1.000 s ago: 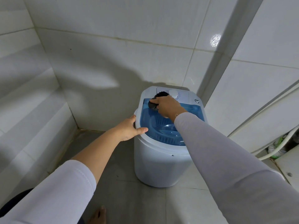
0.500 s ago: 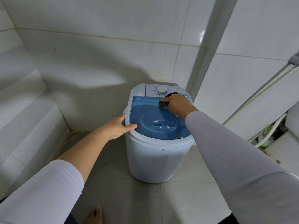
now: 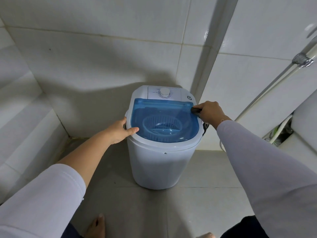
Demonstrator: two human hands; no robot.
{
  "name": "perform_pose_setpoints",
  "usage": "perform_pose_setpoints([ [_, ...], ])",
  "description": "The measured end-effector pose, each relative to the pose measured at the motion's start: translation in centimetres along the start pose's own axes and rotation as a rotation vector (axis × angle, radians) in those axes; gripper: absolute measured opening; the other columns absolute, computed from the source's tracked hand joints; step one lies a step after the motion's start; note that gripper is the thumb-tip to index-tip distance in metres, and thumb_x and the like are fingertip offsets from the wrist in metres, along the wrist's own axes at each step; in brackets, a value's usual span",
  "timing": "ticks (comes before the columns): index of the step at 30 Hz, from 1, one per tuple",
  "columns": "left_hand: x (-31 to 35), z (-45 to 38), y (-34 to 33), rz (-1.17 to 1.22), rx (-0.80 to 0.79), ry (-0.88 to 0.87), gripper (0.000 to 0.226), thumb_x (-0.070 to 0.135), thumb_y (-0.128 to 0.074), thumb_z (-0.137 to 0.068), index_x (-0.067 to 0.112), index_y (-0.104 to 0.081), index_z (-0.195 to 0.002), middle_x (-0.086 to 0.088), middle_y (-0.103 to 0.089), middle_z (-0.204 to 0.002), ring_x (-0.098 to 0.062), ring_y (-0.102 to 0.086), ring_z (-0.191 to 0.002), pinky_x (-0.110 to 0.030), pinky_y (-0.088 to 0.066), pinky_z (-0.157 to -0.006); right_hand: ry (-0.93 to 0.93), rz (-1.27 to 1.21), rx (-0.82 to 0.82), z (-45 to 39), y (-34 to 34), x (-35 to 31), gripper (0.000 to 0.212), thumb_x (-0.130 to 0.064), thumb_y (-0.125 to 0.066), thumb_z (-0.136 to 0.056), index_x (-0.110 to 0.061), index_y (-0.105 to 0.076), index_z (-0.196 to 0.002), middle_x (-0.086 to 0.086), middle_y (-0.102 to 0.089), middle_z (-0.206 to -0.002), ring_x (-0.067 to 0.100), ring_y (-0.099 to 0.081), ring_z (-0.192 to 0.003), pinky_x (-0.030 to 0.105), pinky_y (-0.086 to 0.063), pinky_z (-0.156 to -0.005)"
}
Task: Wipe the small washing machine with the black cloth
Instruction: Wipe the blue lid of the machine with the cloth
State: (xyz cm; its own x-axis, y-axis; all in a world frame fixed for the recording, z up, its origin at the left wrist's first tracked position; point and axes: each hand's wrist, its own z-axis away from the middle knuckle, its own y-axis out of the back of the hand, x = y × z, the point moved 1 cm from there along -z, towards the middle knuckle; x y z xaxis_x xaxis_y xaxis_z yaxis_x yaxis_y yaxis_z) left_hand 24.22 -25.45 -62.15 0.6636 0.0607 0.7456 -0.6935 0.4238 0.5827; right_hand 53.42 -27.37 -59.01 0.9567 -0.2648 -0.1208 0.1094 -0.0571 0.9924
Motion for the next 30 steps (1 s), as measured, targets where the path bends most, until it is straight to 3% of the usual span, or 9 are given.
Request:
perform_pose_setpoints([
  [6, -0.3, 0.3, -0.3, -0.003, 0.056, -0.004, 0.065, 0.034, -0.053, -0.094, 0.011, -0.027, -0.148, -0.007, -0.039, -0.151, -0.026, -0.040, -0.137, -0.033, -0.034, -0.108, 0.142, -0.047, 0.101, 0.0, 3.6, -5.2, 0.036, -0.003, -0.048, -0.089, -0.015, -0.066, -0.117, 0.016, -0.065, -0.121, 0.035, -0.058, -0.110, 0.040, -0.047, -0.097],
  [9, -0.9, 0.1, -0.5, 0.038, 0.034, -0.002, 0.073, 0.043, -0.059, -0.088, 0.016, -0.027, -0.149, -0.003, -0.040, -0.151, -0.024, -0.043, -0.135, -0.035, -0.037, -0.109, 0.290, -0.034, 0.086, -0.2, 4.2, -10.6, 0.048, 0.005, -0.042, -0.087, -0.021, -0.062, -0.122, 0.012, -0.062, -0.127, 0.033, -0.056, -0.114, 0.040, -0.046, -0.099],
  [13, -1.5, 0.0, -0.7, 0.026, 0.038, 0.010, 0.091, 0.043, -0.064, -0.084, 0.016, -0.011, -0.152, -0.003, -0.026, -0.157, -0.024, -0.031, -0.142, -0.035, -0.031, -0.111, 0.444, 0.031, 0.019, 0.4, 2.3, -16.5, 0.051, 0.011, -0.039, -0.084, -0.013, -0.061, -0.122, 0.011, -0.062, -0.125, 0.029, -0.057, -0.112, 0.035, -0.049, -0.090],
  [16, -1.6, -0.1, -0.9, 0.005, 0.051, 0.000, 0.095, 0.046, -0.063, -0.085, 0.014, -0.006, -0.153, -0.004, -0.016, -0.160, -0.024, -0.023, -0.146, -0.034, -0.027, -0.114, 0.503, 0.094, -0.054, 0.0, -0.1, -18.5, 0.048, 0.003, -0.040, -0.086, -0.021, -0.060, -0.122, 0.011, -0.060, -0.124, 0.030, -0.055, -0.112, 0.033, -0.046, -0.080],
  [18, -1.8, -0.3, -1.0, 0.002, 0.051, -0.003, 0.094, 0.045, -0.063, -0.085, 0.013, -0.007, -0.153, -0.006, -0.018, -0.160, -0.025, -0.024, -0.145, -0.034, -0.027, -0.113, 0.502, 0.109, -0.105, -0.2, -1.3, -18.8, 0.045, -0.006, -0.042, -0.087, -0.025, -0.058, -0.126, 0.010, -0.057, -0.128, 0.030, -0.050, -0.118, 0.040, -0.047, -0.092],
  [21, -2.1, -0.6, -0.9, 0.025, 0.047, -0.034, 0.088, 0.045, -0.066, -0.082, 0.015, -0.020, -0.150, -0.006, -0.035, -0.153, -0.026, -0.038, -0.138, -0.036, -0.035, -0.109, 0.427, 0.092, -0.098, -0.4, -2.2, -18.6, 0.042, -0.032, -0.044, -0.089, -0.034, -0.052, -0.131, 0.006, -0.043, -0.144, 0.030, -0.033, -0.134, 0.053, -0.034, -0.106],
  [24, -2.3, -0.7, -1.0, 0.016, 0.048, -0.053, 0.082, 0.044, -0.066, -0.082, 0.017, -0.025, -0.148, -0.004, -0.043, -0.147, -0.026, -0.044, -0.132, -0.035, -0.039, -0.104, 0.368, 0.058, -0.117, -0.7, -2.9, -18.3, 0.049, -0.056, -0.045, -0.086, -0.042, -0.046, -0.133, 0.007, -0.029, -0.151, 0.033, -0.020, -0.140, 0.057, -0.025, -0.111],
  [27, -2.3, -0.8, -1.0, -0.004, 0.051, -0.044, 0.090, 0.046, -0.064, -0.084, 0.014, -0.014, -0.152, -0.006, -0.033, -0.154, -0.026, -0.036, -0.139, -0.037, -0.035, -0.110, 0.392, -0.041, -0.133, -0.8, -3.5, -17.9, 0.046, -0.039, -0.047, -0.093, -0.032, -0.045, -0.138, 0.008, -0.039, -0.145, 0.029, -0.034, -0.134, 0.041, -0.031, -0.111],
  [30, -2.2, -0.8, -1.1, -0.024, 0.055, -0.037, 0.093, 0.046, -0.062, -0.085, 0.014, -0.008, -0.153, -0.005, -0.023, -0.158, -0.026, -0.028, -0.144, -0.037, -0.030, -0.113, 0.383, -0.083, -0.105, -0.7, -3.8, -17.6, 0.043, -0.027, -0.046, -0.096, -0.027, -0.045, -0.138, 0.008, -0.040, -0.144, 0.028, -0.040, -0.131, 0.037, -0.036, -0.107],
])
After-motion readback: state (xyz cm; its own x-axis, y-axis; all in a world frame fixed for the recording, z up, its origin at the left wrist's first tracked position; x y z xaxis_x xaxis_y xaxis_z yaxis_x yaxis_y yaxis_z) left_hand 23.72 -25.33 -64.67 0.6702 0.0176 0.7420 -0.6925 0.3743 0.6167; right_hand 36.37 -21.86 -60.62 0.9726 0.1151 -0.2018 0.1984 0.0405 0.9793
